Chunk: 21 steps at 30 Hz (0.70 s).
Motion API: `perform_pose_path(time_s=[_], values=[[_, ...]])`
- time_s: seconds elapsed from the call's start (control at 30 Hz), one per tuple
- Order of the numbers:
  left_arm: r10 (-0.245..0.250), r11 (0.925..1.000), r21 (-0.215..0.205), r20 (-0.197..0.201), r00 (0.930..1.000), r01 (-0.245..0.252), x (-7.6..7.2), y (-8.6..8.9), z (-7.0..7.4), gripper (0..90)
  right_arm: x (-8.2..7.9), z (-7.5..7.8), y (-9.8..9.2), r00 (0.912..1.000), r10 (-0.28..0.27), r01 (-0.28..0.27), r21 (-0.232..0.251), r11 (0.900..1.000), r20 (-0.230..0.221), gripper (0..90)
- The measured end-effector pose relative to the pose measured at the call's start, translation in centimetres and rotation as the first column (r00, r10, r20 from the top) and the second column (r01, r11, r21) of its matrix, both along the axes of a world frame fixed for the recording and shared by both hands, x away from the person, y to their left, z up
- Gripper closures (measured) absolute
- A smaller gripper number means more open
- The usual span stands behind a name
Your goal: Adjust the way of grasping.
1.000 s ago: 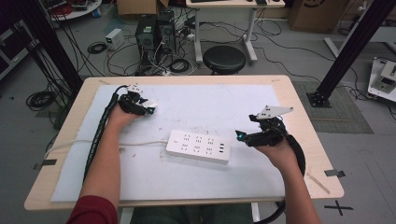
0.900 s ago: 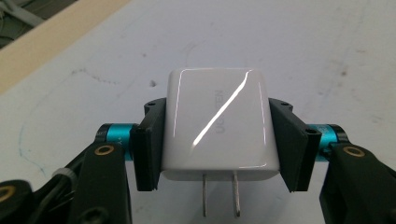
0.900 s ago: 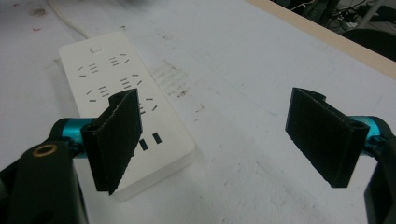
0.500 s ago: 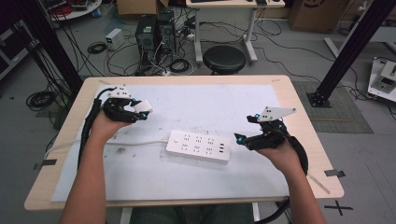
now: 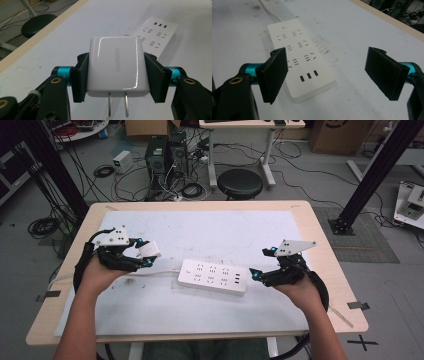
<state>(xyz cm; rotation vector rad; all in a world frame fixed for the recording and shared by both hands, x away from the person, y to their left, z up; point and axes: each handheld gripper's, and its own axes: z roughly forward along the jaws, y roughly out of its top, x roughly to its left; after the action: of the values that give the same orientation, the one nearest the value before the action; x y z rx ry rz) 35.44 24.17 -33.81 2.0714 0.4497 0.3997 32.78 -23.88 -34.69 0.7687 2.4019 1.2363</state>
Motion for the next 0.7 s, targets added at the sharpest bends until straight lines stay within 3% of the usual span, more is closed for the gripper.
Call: perform_pose_path(time_s=[0.13,0.2,0.27,0.33,0.37,0.47,0.5,0.6,0.7], values=[[-0.039,0.9992,0.01,0.019,0.9991,0.039,-0.6,-1.0,-0.2,42.4,0.0,0.1,0.3,0.9999,0.016,-0.016,-0.001,1.0,-0.004,18.9],[-0.091,0.9959,0.003,0.026,0.9955,0.091,-1.1,-2.2,-0.6,42.4,-0.1,0.0,1.0,0.999,0.041,-0.04,0.017,0.999,-0.021,18.9],[-0.102,0.9948,0.007,0.032,0.9942,0.102,-1.3,-2.7,-0.8,42.4,-0.1,-0.2,1.5,0.9976,0.058,-0.056,0.03,0.998,-0.038,18.9],[-0.153,0.9882,0.012,0.061,0.9864,0.152,-1.8,-4.2,-1.5,42.4,-0.2,-0.6,2.1,0.9948,0.08,-0.077,0.046,0.996,-0.063,18.9],[-0.153,0.9882,0.012,0.061,0.9864,0.152,-1.8,-4.2,-1.5,42.4,-0.2,-0.6,2.1,0.9948,0.08,-0.077,0.046,0.996,-0.063,18.9],[-0.183,0.983,0.031,0.105,0.9775,0.181,-2.5,-6.0,-2.3,42.4,-0.4,-1.3,2.8,0.9904,0.103,-0.096,0.078,0.992,-0.092,18.9],[-0.2,0.9795,0.049,0.129,0.9712,0.196,-2.9,-7.1,-2.9,42.4,-0.6,-1.9,3.3,0.9869,0.11,-0.097,0.113,0.989,-0.117,18.9],[-0.208,0.9773,0.075,0.152,0.9662,0.198,-3.3,-8.2,-3.4,42.4,-0.7,-2.4,3.7,0.9832,0.121,-0.102,0.143,0.984,-0.136,18.9],[-0.227,0.9729,0.094,0.206,0.9519,0.211,-4.3,-9.9,-4.4,42.4,-0.8,-3.7,4.9,0.9711,0.153,-0.115,0.204,0.972,-0.183,18.9]])
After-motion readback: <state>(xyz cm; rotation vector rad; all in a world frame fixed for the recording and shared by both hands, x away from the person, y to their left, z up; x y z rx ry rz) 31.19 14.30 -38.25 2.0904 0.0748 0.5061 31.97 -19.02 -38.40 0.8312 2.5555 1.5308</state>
